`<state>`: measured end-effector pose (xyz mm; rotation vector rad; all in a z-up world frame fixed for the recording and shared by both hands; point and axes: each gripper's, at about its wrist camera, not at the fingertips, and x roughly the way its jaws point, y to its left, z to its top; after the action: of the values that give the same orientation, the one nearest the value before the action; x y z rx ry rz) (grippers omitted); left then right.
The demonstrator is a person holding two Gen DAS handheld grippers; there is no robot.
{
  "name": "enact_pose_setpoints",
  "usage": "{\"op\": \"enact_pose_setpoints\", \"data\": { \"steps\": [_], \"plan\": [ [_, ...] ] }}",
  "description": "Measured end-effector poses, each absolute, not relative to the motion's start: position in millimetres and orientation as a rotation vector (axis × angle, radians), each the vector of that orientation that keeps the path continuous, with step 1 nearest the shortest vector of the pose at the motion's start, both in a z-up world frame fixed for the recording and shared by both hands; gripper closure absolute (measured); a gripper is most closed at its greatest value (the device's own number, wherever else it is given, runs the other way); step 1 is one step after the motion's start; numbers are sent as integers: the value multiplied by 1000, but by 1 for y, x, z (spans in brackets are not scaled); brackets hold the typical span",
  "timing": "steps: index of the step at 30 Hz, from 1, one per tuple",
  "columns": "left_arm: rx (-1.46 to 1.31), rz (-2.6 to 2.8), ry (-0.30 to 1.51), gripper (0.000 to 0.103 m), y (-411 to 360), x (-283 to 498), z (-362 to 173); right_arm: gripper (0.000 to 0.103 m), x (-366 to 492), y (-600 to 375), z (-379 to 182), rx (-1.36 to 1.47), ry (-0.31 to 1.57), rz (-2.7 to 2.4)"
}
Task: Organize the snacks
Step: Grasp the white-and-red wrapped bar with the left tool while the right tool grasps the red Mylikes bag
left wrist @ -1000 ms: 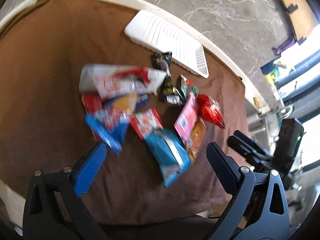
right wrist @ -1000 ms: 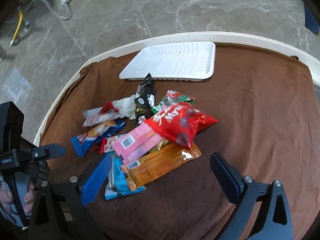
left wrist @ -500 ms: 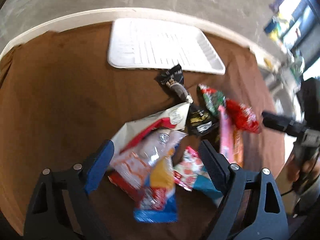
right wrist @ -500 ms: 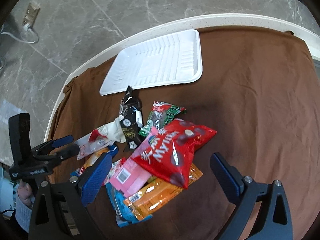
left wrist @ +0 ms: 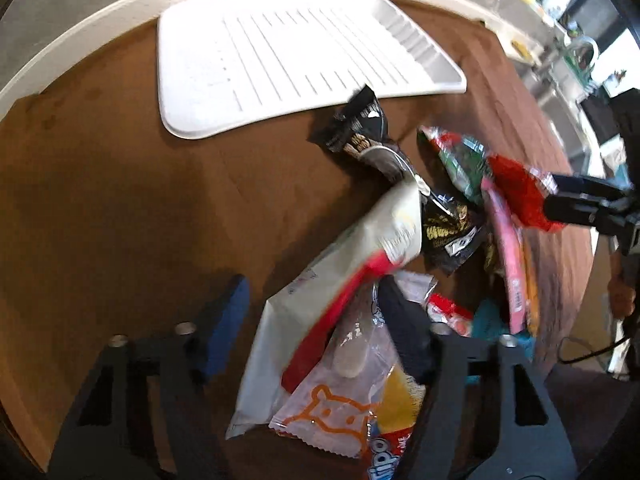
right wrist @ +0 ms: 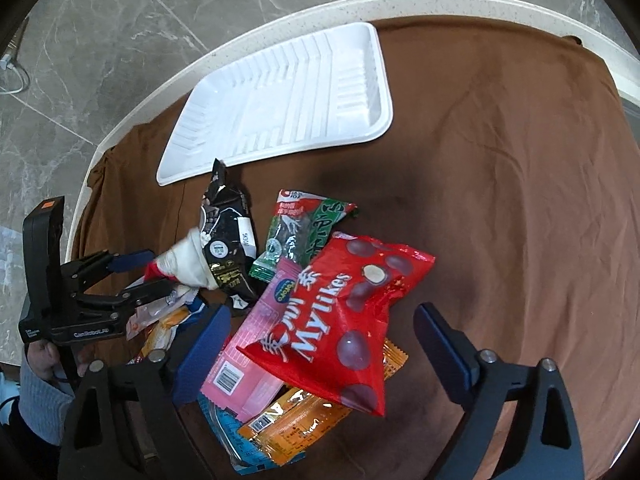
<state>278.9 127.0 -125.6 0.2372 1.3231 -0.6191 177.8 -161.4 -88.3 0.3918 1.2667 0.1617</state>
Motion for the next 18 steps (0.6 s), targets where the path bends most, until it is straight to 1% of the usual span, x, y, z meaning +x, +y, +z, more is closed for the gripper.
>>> {"op": "enact_pose_setpoints", "data": {
  "steps": [3, 4, 5, 6, 7, 8, 9, 10, 12, 14, 18],
  "plan": [
    [243, -649, 1317, 50, 124, 281, -128, 21, 180, -158, -93, 393, 1294, 159],
    [242, -653, 1316, 51, 123, 280, -128, 27, 180, -157, -96, 392, 1312, 151],
    [241, -663, 1318, 52, 124, 281, -129, 29, 181, -156, -97, 390, 1318, 147],
    [239, -672, 1320, 57, 123, 282, -129, 29, 180, -157, -98, 390, 1315, 143],
    [233, -679, 1322, 61, 123, 284, -130, 32, 179, -158, -98, 390, 1313, 136],
    [235, -687, 1323, 62, 121, 286, -131, 37, 179, -158, -98, 389, 1313, 130],
    [237, -695, 1320, 66, 120, 287, -132, 40, 178, -160, -98, 392, 1310, 122],
    [237, -699, 1317, 71, 118, 288, -131, 46, 177, -163, -98, 408, 1305, 121],
    [224, -715, 1322, 71, 117, 289, -132, 49, 176, -167, -100, 430, 1308, 125],
    [220, -727, 1324, 73, 118, 289, -132, 57, 174, -171, -104, 445, 1313, 125],
    [178, -739, 1332, 76, 123, 288, -133, 64, 170, -182, -105, 504, 1297, 143]
  ]
}}
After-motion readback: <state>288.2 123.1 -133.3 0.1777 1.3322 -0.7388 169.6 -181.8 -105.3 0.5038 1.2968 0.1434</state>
